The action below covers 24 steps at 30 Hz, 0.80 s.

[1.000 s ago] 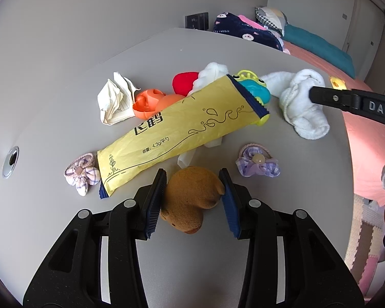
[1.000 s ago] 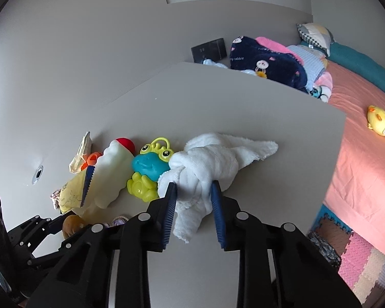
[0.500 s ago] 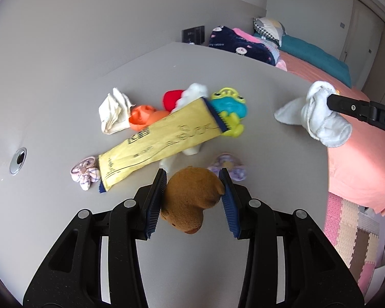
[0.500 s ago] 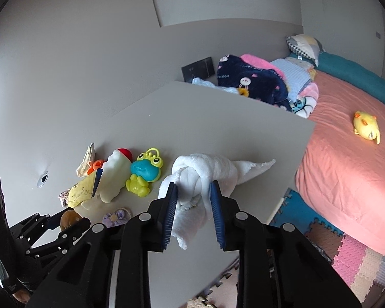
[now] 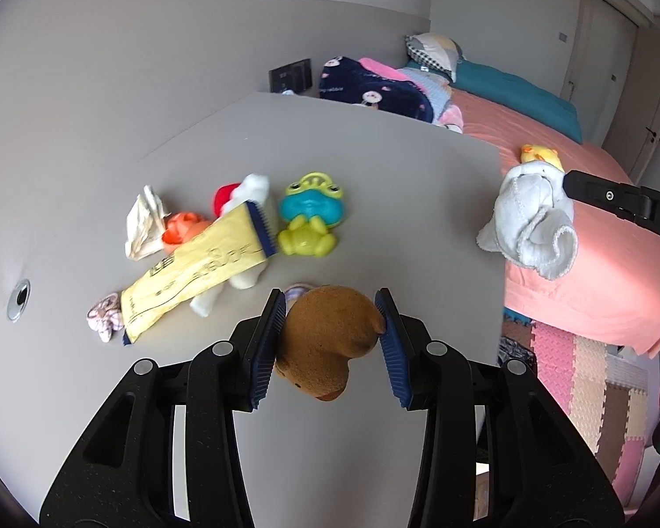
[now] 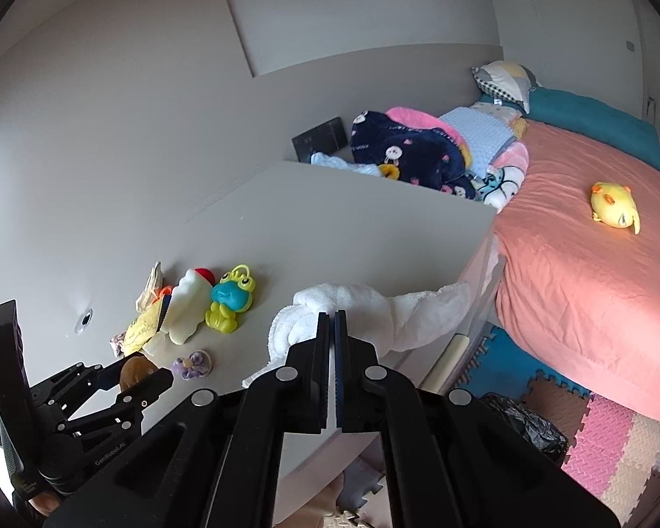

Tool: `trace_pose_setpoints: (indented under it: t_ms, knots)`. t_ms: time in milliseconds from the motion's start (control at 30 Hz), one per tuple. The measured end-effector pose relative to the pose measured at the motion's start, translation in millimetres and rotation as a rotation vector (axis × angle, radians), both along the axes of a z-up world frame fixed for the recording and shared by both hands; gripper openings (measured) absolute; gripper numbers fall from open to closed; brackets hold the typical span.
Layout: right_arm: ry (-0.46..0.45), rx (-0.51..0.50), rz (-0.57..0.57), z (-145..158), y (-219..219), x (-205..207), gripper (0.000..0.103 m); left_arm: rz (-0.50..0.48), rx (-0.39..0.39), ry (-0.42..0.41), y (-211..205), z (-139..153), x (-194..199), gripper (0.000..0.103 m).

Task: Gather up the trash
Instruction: 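Carry the bear and the white cloth with both grippers toward the trash bin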

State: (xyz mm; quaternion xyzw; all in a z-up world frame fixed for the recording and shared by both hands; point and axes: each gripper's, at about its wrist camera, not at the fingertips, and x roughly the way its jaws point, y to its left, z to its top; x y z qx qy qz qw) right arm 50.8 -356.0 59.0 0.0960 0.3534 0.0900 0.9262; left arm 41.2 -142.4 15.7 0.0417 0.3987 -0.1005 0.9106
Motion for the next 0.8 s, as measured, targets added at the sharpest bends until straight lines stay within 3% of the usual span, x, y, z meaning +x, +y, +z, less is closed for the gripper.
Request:
trace_pose_setpoints:
  t_ms: [800]
  knots:
    - [-0.005, 0.000, -0.270, 1, -142, -63, 0.002, -0.341, 0.017, -0.016, -164, 4, -16, 0.042]
